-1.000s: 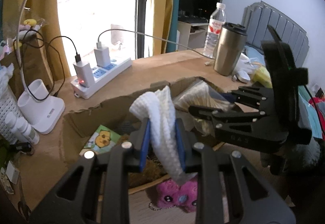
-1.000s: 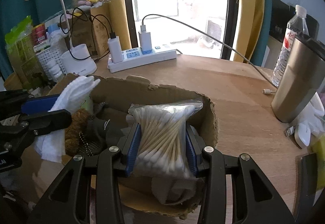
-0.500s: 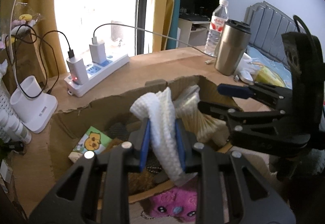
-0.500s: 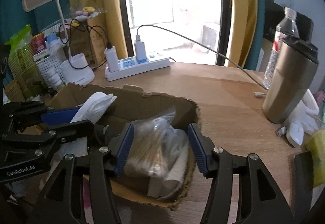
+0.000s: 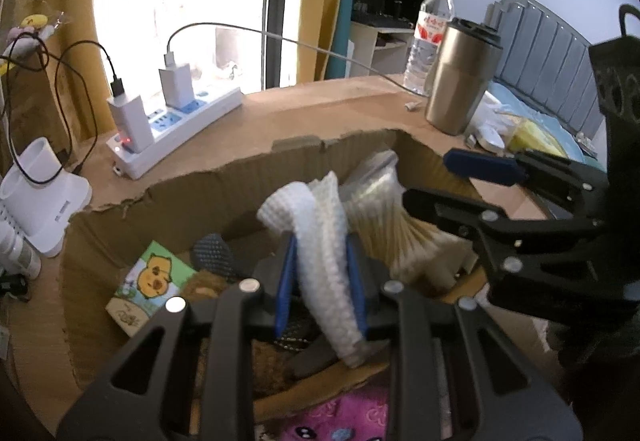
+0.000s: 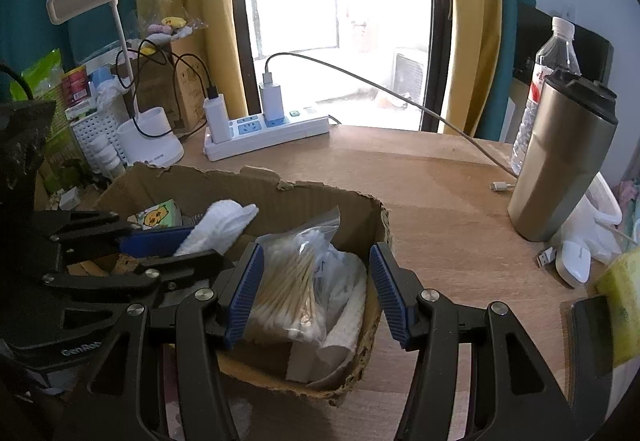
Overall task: Organize soft objects
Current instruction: 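Lower the cloth into the box and open the left tool while the right tool releases the swab bag, then move both open tools from the box toward the pink plush and bubble wrap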
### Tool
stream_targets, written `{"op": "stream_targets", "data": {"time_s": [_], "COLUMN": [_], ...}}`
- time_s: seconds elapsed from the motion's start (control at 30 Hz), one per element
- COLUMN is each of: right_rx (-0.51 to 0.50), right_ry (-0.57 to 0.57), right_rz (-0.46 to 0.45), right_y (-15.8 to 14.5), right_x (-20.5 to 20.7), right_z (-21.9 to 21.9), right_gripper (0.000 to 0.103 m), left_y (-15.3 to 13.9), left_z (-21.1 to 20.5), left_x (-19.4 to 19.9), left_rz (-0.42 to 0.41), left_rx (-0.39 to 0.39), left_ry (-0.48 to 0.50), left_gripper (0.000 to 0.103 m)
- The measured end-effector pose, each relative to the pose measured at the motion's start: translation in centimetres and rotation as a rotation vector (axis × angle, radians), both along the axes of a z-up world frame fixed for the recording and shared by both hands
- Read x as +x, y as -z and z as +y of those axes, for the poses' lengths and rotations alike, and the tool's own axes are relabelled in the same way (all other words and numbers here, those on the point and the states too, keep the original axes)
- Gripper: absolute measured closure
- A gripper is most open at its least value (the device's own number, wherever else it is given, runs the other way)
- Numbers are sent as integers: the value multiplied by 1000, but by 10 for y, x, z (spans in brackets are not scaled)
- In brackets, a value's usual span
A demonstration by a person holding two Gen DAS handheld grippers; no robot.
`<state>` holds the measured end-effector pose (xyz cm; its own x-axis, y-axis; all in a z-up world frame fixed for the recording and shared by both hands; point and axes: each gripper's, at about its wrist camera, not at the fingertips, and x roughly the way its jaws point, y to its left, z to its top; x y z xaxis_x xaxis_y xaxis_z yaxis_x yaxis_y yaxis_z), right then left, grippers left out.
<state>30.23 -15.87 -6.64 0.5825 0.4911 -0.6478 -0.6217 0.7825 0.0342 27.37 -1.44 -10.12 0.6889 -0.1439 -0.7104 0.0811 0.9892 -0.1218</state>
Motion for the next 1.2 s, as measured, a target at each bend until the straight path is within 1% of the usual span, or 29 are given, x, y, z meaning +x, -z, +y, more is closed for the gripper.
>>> {"op": "stream_targets", "data": {"time_s": [0.1, 0.27, 0.3, 0.33, 0.53, 0.7, 1.2], "right_rx": [0, 2, 3, 4, 20, 16, 6], "right_ry": [0, 6, 7, 10, 24, 27, 33], "right_rz": [-1, -4, -3, -1, 1, -17, -52], "right_y": [0, -3, -4, -4, -10, -18, -33], "right_x": [0, -3, -4, -4, -10, -20, -51], "right_z": [1, 1, 1, 1, 0, 2, 2], "right_gripper": [45, 44, 44, 44, 42, 41, 40], "left_y": [-1, -4, -6, -7, -16, -22, -36], "left_z": [0, 2, 3, 4, 13, 18, 29], "left_x": [-1, -4, -6, -8, -22, -33, -72], "left_rz": [4, 4, 1, -3, -31, -51, -101], "left_rx": [1, 10, 12, 11, 3, -6, -24], "left_ry": [-10, -24, -28, -31, -55, -65, -96], "left_gripper": [72, 67, 62, 49, 42, 39, 39]}}
